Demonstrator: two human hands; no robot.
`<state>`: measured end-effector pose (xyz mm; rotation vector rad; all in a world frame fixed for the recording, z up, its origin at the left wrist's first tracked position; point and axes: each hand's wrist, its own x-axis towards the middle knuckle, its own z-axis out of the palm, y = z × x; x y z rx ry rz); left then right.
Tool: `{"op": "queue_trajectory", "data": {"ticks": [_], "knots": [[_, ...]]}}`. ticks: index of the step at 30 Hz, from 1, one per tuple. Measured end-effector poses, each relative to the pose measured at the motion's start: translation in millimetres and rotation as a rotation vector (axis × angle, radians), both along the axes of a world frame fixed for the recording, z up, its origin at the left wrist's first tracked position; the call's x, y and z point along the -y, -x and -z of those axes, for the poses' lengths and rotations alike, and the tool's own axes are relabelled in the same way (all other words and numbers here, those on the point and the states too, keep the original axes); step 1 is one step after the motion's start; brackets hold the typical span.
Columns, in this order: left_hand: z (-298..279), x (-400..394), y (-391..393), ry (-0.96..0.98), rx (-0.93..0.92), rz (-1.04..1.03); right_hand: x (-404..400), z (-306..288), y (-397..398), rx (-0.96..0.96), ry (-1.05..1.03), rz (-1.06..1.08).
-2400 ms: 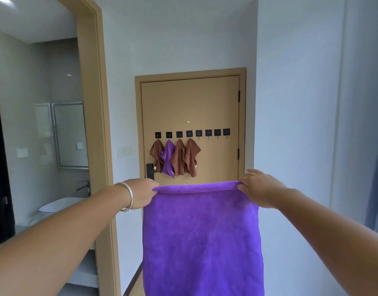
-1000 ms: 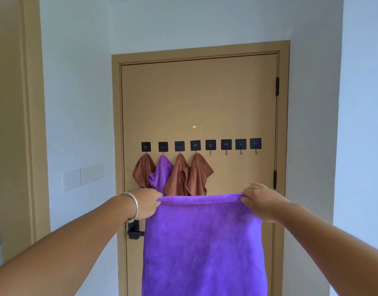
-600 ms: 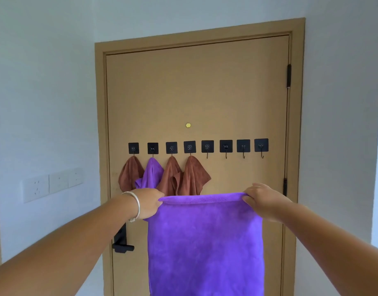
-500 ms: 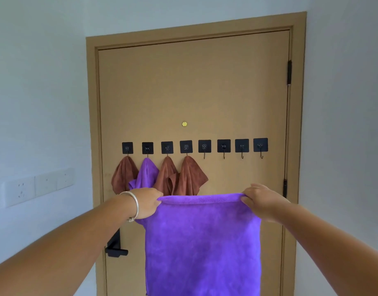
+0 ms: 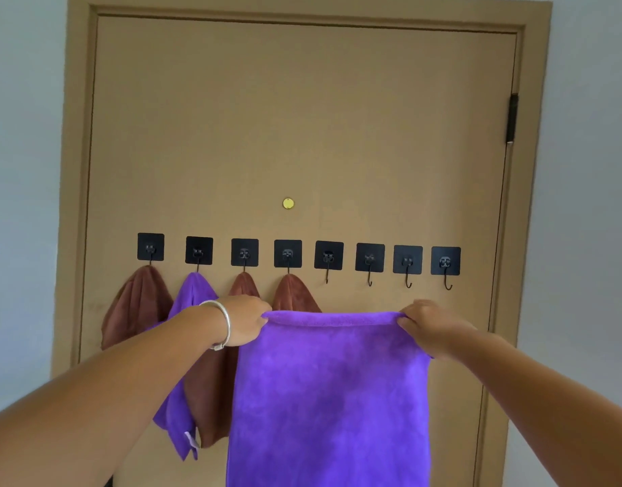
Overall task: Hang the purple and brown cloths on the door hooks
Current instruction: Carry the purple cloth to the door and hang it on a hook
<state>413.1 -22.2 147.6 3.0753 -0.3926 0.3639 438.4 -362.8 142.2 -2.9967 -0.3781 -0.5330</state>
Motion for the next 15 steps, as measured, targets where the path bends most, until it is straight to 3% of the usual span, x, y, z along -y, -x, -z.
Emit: {"op": "queue_trajectory", "data": {"ticks": [7,11,15], "knots": [[-7.9,-8.5,-70.2,0.26,0.348,0.196,-18.3,-16.0,-57.2,0.288,-0.286,-0.035],[-10.7,-11.2,-91.8,0.021,0.435,0.316,-31.9,-23.4,-79.1,0.387,-0.307,-0.07],[-10.9,-11.1,-110.5,-0.022,0.432,0.291,-39.7,-29.6,-97.6,0.433,-0.057,-0.242]]}}
